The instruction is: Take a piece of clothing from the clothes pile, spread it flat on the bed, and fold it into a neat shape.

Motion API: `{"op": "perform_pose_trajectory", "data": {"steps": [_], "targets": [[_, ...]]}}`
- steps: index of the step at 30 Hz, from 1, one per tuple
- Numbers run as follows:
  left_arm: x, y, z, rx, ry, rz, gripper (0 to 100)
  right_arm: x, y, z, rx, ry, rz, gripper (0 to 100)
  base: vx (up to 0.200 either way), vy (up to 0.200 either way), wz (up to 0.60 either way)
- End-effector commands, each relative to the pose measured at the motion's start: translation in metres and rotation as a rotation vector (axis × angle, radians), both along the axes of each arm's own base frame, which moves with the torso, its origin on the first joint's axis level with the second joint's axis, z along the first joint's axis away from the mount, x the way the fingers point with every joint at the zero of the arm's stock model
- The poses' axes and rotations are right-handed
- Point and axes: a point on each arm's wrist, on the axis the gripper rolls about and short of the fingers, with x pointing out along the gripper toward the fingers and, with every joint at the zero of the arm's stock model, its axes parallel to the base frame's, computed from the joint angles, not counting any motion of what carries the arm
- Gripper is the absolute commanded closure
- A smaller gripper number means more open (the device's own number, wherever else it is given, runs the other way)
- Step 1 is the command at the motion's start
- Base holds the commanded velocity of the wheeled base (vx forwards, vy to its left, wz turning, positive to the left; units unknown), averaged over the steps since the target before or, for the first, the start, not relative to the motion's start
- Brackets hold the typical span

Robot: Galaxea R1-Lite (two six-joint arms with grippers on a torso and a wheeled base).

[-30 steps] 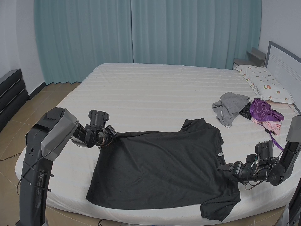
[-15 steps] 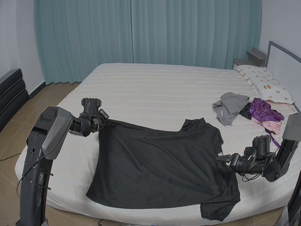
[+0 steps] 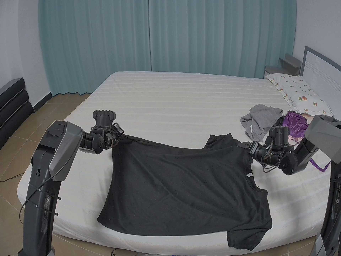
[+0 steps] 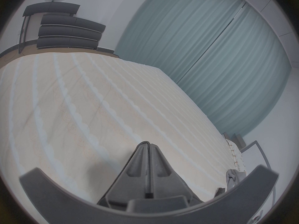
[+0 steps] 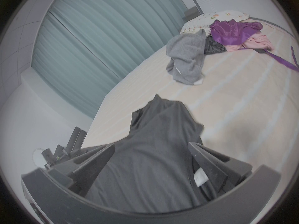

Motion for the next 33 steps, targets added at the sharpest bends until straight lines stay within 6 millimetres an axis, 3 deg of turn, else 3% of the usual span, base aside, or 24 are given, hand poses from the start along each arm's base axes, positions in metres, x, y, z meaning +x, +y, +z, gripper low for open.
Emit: {"op": "perform_pose_trajectory", "data": {"steps": [1,9,16,27,33], "targets": [[0.000,0.001,0.006,0.003,0.008,0.003,100,0.058,0.006,-0.048,-0.048,0.074,-0.057,0,0.000,0.000,0.00],[0.000,0.002,0.006,0.004,0.005,0.006,100,0.101,0.007,-0.064,-0.087,0.035,-0.119,0,0.000,0.000,0.00],[0.000,0.002,0.004,0.005,0.011,0.006,100,0.119,-0.001,-0.068,-0.089,-0.017,-0.149,0,0.000,0.000,0.00],[0.000,0.002,-0.001,0.007,0.022,0.005,100,0.126,-0.011,-0.061,-0.094,-0.051,-0.165,0,0.000,0.000,0.00],[0.000,0.002,-0.001,0.007,0.022,0.005,100,0.124,-0.014,-0.066,-0.097,-0.032,-0.160,0,0.000,0.000,0.00]]}}
